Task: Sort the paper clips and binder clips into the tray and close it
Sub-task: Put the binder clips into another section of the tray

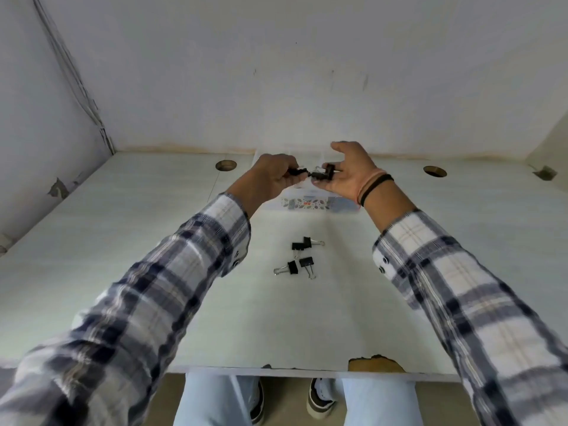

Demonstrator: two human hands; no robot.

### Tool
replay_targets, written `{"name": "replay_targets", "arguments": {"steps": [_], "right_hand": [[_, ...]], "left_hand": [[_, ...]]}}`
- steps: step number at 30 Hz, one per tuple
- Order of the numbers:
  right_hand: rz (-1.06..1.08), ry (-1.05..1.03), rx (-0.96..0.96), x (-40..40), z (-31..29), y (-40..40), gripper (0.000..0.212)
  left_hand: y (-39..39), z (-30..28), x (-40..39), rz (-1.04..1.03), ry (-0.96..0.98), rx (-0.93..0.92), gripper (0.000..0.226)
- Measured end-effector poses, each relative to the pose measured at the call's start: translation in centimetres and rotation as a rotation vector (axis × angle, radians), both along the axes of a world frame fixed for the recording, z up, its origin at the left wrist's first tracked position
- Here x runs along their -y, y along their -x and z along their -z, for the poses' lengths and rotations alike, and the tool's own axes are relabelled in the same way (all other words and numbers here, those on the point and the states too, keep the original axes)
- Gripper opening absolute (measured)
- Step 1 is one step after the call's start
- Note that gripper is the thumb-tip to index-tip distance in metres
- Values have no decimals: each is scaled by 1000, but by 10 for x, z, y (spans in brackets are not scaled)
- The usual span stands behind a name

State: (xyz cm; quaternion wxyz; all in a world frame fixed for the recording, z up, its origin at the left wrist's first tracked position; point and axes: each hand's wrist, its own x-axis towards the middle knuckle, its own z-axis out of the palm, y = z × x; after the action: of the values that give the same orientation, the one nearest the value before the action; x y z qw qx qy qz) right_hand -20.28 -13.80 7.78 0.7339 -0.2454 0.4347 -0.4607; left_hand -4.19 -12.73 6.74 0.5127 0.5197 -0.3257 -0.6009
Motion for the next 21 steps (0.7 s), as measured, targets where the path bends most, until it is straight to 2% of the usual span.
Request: {"name": "replay_targets", "arguments": {"steps": [3, 4, 6, 8, 9, 12, 14, 16, 19, 21], "right_hand": [[-124, 28, -108, 10, -9, -2, 67], [-147, 37, -132, 9, -11, 0, 66], [-170, 77, -245, 1, -12, 6, 49], [-147, 159, -419, -12, -3, 15, 30], [-157, 214, -533, -18, 5, 20, 28], [-404, 363, -958, -38, 31, 31, 26], [-633, 425, -1178, -49, 46, 33, 34], [-780, 478, -1273, -60, 54, 28, 49], [-882, 562, -1305, -73, 61, 18, 73], [-951, 631, -1435, -77, 62, 13, 83]], "left_hand": [[6, -11, 8, 150, -23, 232, 10], [7, -12, 7, 170, -36, 258, 10], [6, -11, 4, 132, -17, 294, 11], [3, -7, -6, 84, 5, 314, 20], [2, -4, -13, 94, 15, 355, 23], [-3, 11, -37, 324, -2, 699, 25], [-7, 23, -53, 600, -56, 953, 37], [-9, 35, -70, 797, -116, 1087, 62], [-5, 44, -93, 879, -51, 1250, 85], [-3, 50, -98, 845, 53, 1333, 81]]}}
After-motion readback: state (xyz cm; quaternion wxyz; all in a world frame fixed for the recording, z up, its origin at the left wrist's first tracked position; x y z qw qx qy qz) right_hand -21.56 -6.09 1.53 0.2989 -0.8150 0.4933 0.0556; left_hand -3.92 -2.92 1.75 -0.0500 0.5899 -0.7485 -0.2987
